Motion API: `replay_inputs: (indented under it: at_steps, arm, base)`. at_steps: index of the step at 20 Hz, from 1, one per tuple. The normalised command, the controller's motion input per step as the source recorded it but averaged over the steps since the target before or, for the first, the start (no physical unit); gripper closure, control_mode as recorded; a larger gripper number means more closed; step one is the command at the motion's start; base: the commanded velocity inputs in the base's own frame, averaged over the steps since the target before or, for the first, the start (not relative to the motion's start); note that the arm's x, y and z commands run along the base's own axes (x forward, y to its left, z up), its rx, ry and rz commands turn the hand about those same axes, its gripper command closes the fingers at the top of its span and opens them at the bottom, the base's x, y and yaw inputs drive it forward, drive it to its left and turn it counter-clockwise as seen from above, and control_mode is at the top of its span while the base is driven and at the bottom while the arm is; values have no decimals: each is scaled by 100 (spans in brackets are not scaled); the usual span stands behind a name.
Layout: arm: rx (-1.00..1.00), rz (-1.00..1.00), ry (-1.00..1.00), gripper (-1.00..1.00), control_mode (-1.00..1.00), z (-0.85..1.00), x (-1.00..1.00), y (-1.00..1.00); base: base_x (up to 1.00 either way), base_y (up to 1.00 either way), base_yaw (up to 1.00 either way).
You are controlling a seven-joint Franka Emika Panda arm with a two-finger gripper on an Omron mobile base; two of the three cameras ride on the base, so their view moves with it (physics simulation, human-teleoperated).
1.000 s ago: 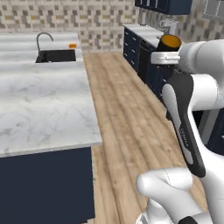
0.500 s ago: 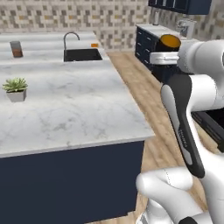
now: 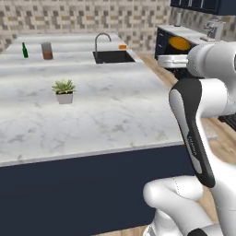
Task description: Open the cabinet directly in front. Then move the beer and the mug to the dining counter with the jar on it.
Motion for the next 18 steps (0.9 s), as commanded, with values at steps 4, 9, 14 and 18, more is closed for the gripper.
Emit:
replay_inputs:
  at_steps: [4,9,14,18]
  arm:
    - [0,0,0,100,100,0,0,0]
    - [0,0,0,100,100,0,0,0]
    - [0,0,0,100,100,0,0,0]
    - [0,0,0,100,100,0,0,0]
  base:
    - [24,100,0]
    - [28,100,0]
    - [27,100,0]
    - [32,100,0]
